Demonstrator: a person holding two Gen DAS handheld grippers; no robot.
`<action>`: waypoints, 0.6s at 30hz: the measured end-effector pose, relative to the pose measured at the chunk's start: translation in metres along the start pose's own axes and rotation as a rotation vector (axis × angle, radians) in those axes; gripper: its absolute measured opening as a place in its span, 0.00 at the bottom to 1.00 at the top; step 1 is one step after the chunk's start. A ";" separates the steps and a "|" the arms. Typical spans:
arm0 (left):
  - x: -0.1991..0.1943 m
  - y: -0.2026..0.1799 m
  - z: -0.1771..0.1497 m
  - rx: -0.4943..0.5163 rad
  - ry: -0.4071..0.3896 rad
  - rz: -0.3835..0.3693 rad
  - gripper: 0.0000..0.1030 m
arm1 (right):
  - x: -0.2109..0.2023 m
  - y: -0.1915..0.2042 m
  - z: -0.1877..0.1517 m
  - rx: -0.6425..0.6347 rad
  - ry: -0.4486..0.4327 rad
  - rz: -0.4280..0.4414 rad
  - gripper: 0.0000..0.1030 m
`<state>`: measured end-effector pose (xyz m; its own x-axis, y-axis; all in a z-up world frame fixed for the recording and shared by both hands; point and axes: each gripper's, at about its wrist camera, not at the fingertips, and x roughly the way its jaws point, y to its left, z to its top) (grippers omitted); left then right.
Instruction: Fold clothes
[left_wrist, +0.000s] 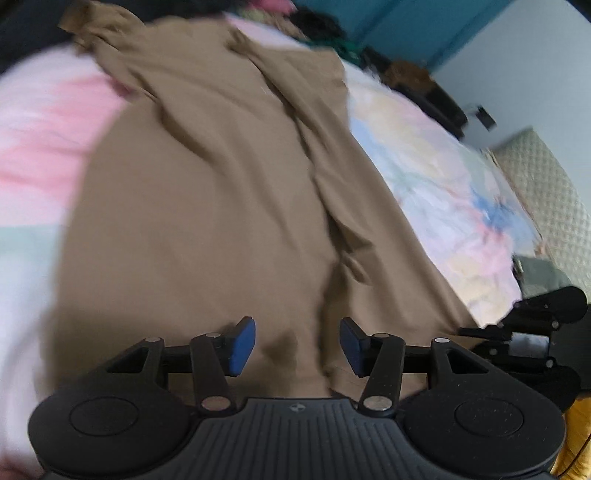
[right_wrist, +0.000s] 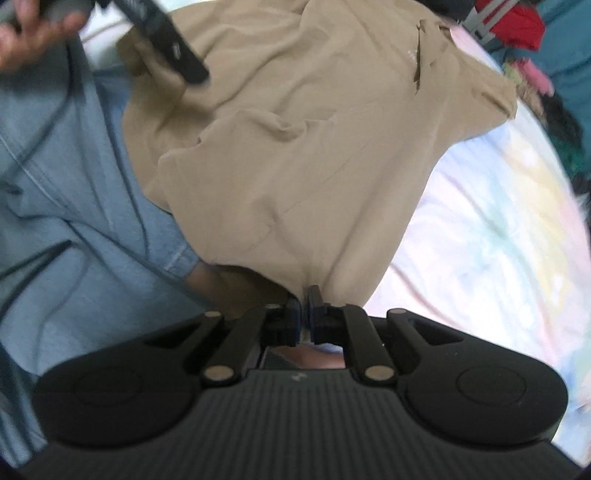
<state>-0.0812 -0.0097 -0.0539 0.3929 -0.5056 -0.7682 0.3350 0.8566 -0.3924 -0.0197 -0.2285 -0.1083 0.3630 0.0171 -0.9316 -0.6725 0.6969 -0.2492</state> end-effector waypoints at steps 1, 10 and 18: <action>0.006 -0.006 0.001 0.007 0.010 -0.008 0.52 | -0.001 -0.004 0.000 0.038 -0.004 0.050 0.14; 0.047 -0.058 0.007 0.068 0.054 -0.061 0.50 | -0.028 -0.041 -0.022 0.392 -0.208 0.203 0.54; 0.042 -0.094 0.005 0.070 -0.028 -0.013 0.47 | -0.048 -0.122 -0.023 0.904 -0.617 -0.016 0.55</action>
<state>-0.0916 -0.1122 -0.0467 0.4112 -0.5205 -0.7483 0.3994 0.8408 -0.3654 0.0301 -0.3314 -0.0394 0.7979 0.1837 -0.5740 -0.0345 0.9648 0.2608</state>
